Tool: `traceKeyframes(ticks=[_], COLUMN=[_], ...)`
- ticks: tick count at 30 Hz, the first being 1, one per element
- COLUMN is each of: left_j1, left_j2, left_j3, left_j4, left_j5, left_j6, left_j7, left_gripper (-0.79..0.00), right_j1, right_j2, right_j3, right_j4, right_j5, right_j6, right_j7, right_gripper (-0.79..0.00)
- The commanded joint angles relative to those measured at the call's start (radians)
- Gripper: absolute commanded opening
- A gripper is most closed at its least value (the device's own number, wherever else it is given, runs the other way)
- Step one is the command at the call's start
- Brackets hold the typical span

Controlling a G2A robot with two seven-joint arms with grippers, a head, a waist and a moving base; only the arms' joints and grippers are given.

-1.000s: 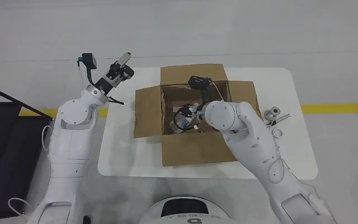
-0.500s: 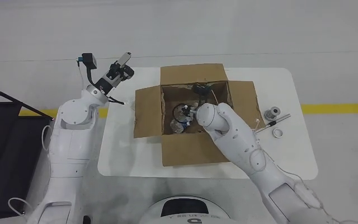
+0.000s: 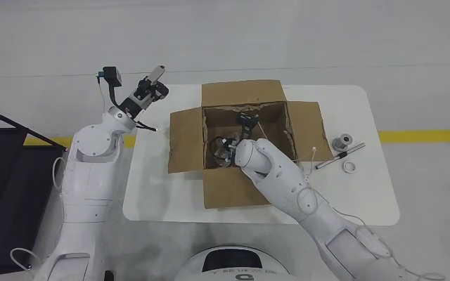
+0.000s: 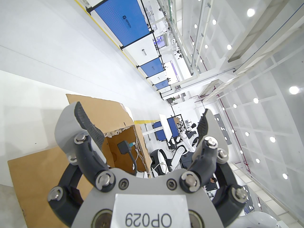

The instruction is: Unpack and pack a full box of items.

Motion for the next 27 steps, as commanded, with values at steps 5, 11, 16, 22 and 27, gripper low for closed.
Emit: traceKeyframes(ticks=[5,11,16,22,27], left_j1=[0.0,0.0,0.0,0.0,0.0], left_j2=[0.0,0.0,0.0,0.0,0.0], left_j3=[0.0,0.0,0.0,0.0,0.0], left_j4=[0.0,0.0,0.0,0.0,0.0], left_j5=[-0.001,-0.001,-0.001,-0.001,-0.001], left_j6=[0.0,0.0,0.0,0.0,0.0], left_j7=[0.0,0.0,0.0,0.0,0.0], left_gripper=[0.0,0.0,0.0,0.0,0.0], right_j1=[0.017,0.019,-0.004,-0.07,-0.165], right_j2=[-0.019,-0.027,-0.025,-0.008,0.021], right_j3=[-0.01,-0.001,0.023,0.08,0.15], right_j4=[0.044,0.055,0.033,-0.056,-0.203], right_j5=[0.028,0.045,0.05,0.035,-0.015], right_j6=[0.01,-0.002,-0.022,-0.056,-0.103], right_j7=[-0.013,-0.025,-0.047,-0.099,-0.14], right_gripper=[-0.256,-0.757,-0.785,-0.785,-0.785])
